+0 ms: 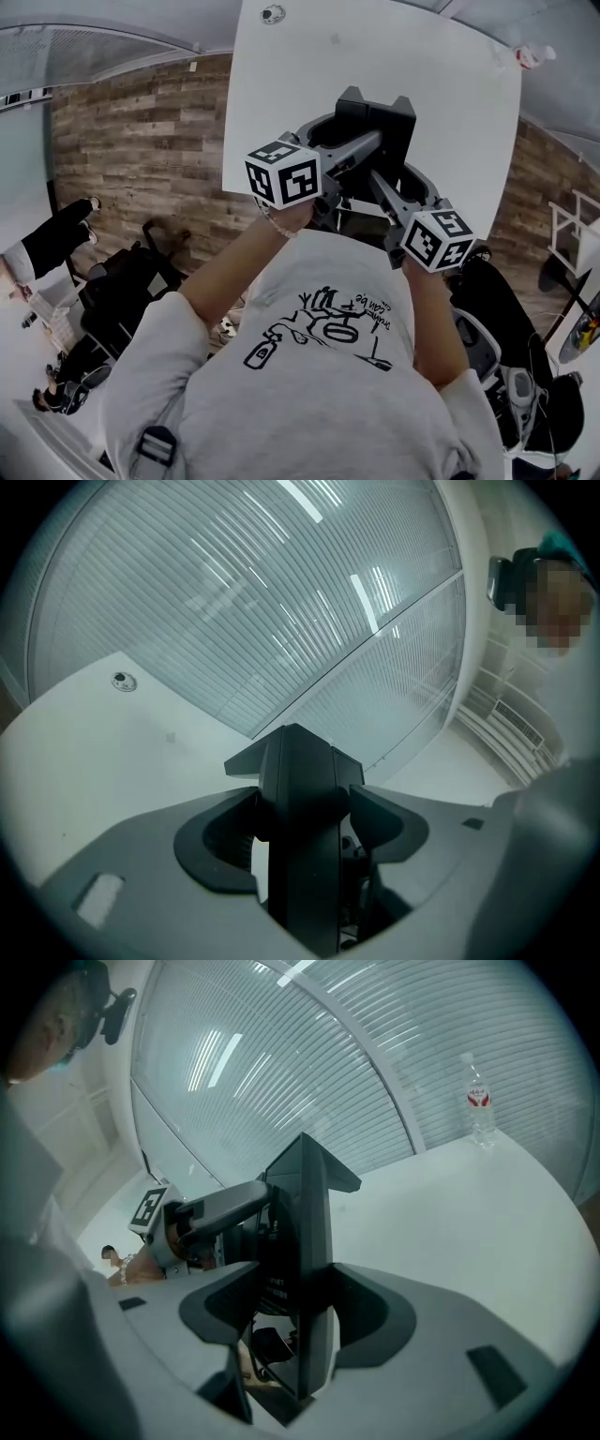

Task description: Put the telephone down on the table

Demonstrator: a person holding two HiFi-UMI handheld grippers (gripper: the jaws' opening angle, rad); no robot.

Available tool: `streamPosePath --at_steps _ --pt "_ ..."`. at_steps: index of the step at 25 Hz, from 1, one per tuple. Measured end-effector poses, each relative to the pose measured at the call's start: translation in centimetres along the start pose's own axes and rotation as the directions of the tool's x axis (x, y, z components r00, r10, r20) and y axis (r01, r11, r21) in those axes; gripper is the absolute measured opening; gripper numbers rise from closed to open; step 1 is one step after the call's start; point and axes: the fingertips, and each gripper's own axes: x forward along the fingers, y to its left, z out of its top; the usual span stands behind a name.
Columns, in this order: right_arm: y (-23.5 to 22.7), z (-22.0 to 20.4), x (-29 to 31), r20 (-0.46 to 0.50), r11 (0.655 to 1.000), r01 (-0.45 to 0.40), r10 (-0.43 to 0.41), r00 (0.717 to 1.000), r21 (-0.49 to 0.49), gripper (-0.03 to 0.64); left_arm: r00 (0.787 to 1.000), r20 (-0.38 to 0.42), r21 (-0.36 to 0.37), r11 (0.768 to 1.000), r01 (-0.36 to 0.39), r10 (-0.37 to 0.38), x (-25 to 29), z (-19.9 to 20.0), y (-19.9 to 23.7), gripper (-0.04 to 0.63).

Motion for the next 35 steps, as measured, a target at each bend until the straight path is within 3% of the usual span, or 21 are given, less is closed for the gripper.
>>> streamPosePath --at_steps 19,35 --pt "-5.4 -3.9 6.4 -0.094 0.998 0.009 -0.003 0.996 0.065 0.225 0.998 -0.046 -0.04 0.999 -0.036 0.034 3.4 -3.6 8.2 0.301" --pt "-8.5 -6.7 8.2 -0.124 0.996 0.026 -0.015 0.992 0.089 0.225 0.996 -0.075 -0.061 0.996 -0.062 0.057 5.3 -6.8 11.3 0.301"
